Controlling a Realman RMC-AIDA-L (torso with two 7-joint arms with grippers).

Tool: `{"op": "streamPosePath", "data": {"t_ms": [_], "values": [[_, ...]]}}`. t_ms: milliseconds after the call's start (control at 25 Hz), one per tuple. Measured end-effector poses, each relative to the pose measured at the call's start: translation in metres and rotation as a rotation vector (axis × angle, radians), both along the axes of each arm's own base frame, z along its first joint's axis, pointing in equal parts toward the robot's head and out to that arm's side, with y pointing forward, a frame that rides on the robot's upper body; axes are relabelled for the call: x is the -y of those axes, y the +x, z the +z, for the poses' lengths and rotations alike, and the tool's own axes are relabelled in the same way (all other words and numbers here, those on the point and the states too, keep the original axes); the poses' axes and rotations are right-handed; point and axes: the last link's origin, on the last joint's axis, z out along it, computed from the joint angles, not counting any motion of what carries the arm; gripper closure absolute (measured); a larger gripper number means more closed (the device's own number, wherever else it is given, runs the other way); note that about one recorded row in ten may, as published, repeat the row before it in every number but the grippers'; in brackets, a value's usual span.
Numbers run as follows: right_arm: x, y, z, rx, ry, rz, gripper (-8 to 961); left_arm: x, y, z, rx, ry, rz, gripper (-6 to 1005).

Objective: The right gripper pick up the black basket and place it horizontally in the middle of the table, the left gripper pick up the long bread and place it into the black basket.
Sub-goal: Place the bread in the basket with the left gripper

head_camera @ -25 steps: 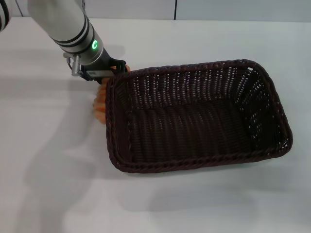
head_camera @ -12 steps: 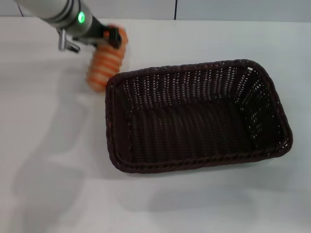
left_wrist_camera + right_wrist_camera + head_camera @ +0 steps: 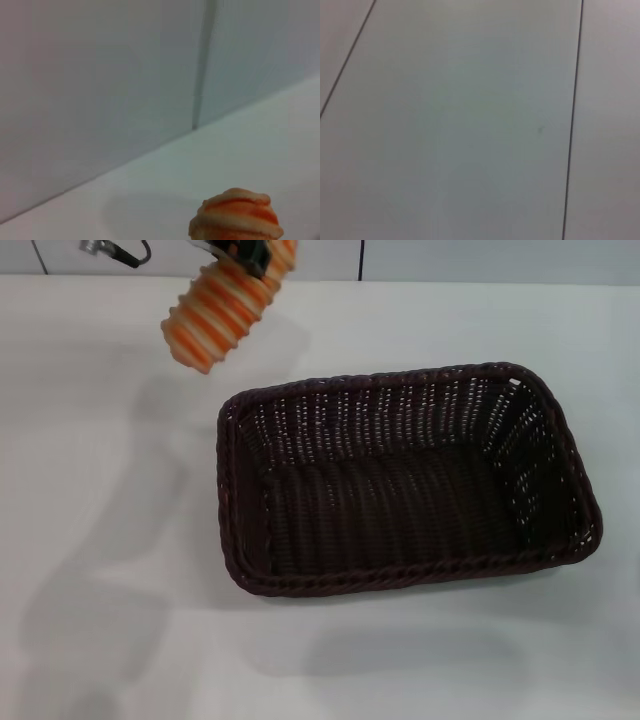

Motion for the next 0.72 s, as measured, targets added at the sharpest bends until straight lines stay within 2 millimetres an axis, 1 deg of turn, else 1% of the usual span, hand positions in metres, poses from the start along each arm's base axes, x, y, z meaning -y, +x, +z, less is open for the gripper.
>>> {"op": "streamPosePath", "data": {"t_ms": [40,80,120,200,320,400,480,520,560,600,640,720], "values": [[-0.001,0.001,0.001,-0.002,0.001,-0.007,588,0.006,0.006,0.001,-0.015,-0.025,-0.016,603],[-0.001,0.002,0.001,-0.003,0.002,-0.013,588,0.006,0.006,0.001,-0.015,-0.025,-0.016,611],[-0.002,0.004,0.002,-0.005,0.004,-0.022,588,0.017,0.015,-0.001,-0.029,-0.074,-0.039,619],[-0.003,0.005,0.003,-0.009,0.003,-0.034,588,0.033,0.026,-0.005,-0.026,-0.132,-0.077,634],[-0.004,0.007,0.003,-0.010,0.003,-0.041,588,0.053,0.037,-0.012,-0.003,-0.208,-0.122,656],[-0.004,0.008,0.004,-0.011,0.007,-0.047,588,0.069,0.042,-0.021,0.023,-0.273,-0.152,667],[-0.005,0.008,0.005,-0.011,0.009,-0.049,588,0.078,0.042,-0.029,0.036,-0.316,-0.163,678],[-0.005,0.008,0.005,-0.012,0.010,-0.049,588,0.078,0.042,-0.029,0.036,-0.316,-0.163,683],[-0.004,0.008,0.005,-0.013,0.010,-0.049,588,0.082,0.039,-0.035,0.039,-0.337,-0.158,689],[-0.004,0.008,0.005,-0.013,0.011,-0.050,588,0.082,0.039,-0.035,0.039,-0.337,-0.158,697],[-0.004,0.008,0.005,-0.014,0.011,-0.050,588,0.084,0.026,-0.049,0.026,-0.365,-0.134,704],[-0.003,0.008,0.005,-0.016,0.013,-0.050,588,0.085,0.022,-0.056,0.018,-0.375,-0.129,720]]}}
